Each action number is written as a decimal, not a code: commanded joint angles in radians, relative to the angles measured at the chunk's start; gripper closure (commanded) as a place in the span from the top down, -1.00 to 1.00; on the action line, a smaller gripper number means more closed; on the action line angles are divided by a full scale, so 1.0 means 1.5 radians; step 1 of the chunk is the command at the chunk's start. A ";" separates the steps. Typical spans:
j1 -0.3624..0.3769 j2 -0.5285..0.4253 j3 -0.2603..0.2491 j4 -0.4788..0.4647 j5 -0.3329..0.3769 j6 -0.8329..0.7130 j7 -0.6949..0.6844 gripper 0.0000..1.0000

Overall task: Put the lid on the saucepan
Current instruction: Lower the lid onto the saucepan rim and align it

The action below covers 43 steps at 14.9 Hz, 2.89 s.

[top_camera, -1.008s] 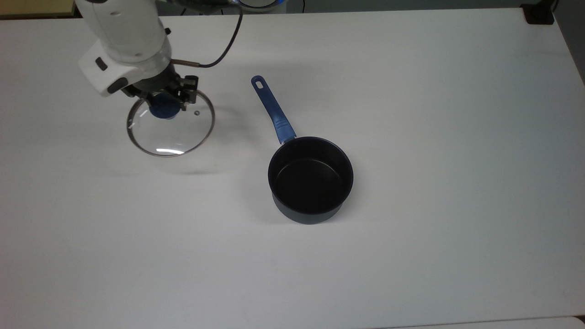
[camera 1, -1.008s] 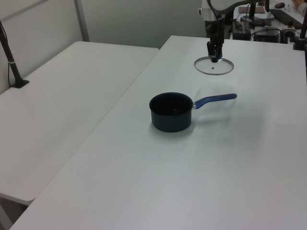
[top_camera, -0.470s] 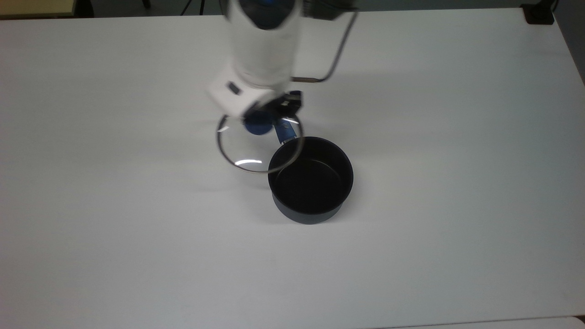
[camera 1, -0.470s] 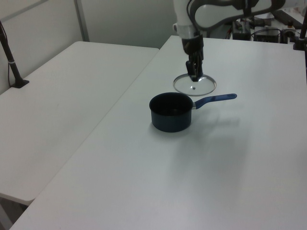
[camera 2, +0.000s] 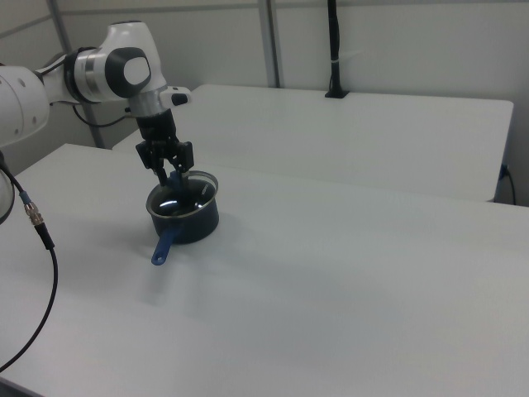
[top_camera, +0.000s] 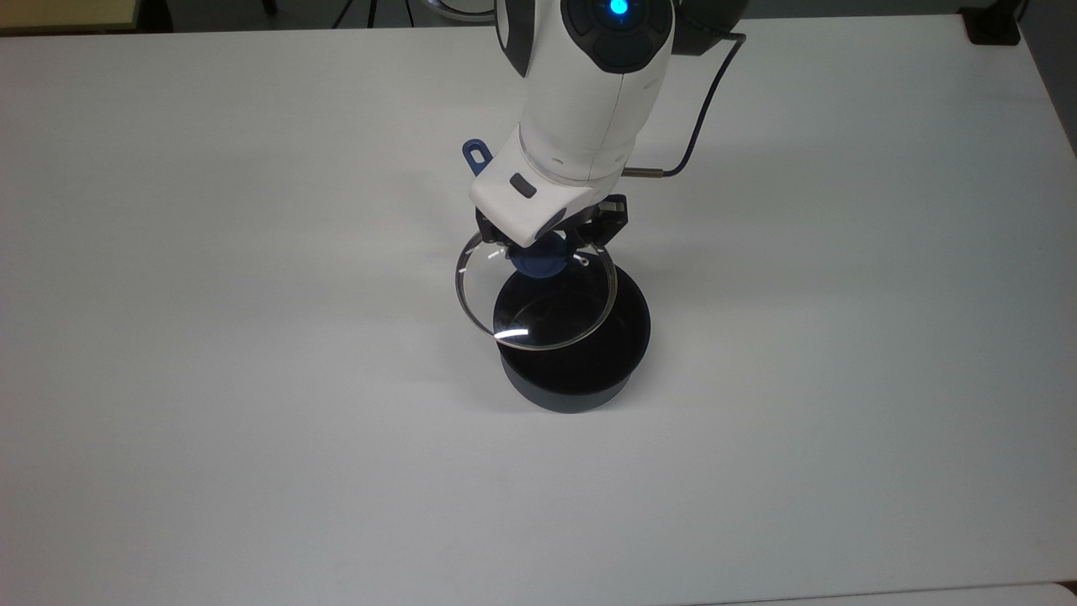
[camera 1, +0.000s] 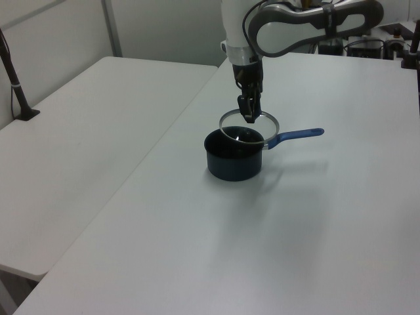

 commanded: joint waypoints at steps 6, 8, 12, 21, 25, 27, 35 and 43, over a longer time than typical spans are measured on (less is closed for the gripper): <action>0.018 0.023 -0.002 0.019 0.010 0.034 0.074 -0.33; 0.018 0.026 0.004 0.019 0.010 0.035 0.075 -0.33; 0.017 0.039 0.006 0.019 0.010 0.073 0.109 -0.33; 0.024 0.045 0.015 0.020 0.024 0.075 0.121 -0.30; 0.023 0.046 0.014 0.020 0.024 0.093 0.133 -0.30; 0.022 0.046 0.014 0.020 0.024 0.104 0.145 -0.30; 0.017 0.059 0.011 0.027 0.035 0.123 0.155 -0.30; 0.015 0.062 0.007 0.025 0.036 0.136 0.151 -0.30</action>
